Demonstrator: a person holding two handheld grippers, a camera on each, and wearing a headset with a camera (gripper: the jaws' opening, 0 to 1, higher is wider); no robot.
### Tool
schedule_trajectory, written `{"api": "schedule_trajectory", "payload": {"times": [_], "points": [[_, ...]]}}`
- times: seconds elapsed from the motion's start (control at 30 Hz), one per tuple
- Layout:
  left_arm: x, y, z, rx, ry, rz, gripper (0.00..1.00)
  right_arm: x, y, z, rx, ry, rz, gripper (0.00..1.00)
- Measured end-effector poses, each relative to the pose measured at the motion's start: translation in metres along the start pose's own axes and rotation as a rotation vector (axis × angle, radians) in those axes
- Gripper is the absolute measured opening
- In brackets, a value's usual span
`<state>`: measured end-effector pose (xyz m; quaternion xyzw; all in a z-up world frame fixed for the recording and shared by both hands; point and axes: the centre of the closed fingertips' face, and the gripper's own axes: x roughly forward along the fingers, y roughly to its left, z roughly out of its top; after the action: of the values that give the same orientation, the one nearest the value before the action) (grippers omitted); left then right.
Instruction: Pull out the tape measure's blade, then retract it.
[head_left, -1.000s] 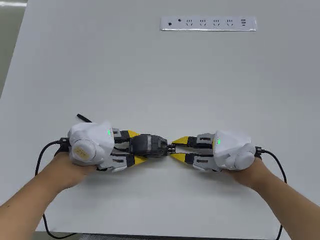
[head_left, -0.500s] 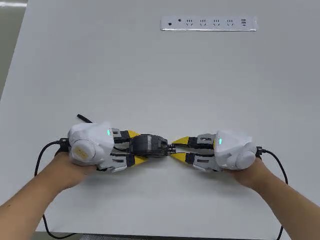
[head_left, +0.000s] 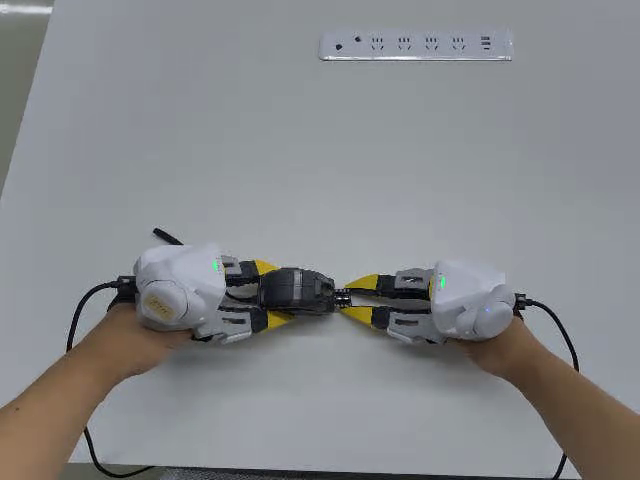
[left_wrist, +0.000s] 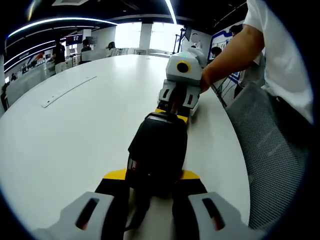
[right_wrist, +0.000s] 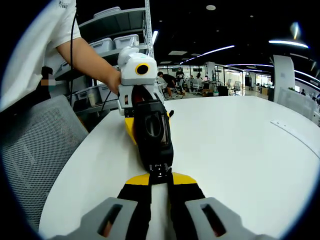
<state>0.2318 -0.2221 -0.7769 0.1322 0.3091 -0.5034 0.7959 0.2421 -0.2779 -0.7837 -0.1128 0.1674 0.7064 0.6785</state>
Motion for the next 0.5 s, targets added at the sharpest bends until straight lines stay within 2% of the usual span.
{"api": "schedule_trajectory", "payload": {"times": [0.5], "points": [[0.0002,0.0004,-0.0006,-0.005,-0.006,0.0,0.29,-0.0037,0.0002,-0.0017,0.004,-0.004,0.001,0.12]]}}
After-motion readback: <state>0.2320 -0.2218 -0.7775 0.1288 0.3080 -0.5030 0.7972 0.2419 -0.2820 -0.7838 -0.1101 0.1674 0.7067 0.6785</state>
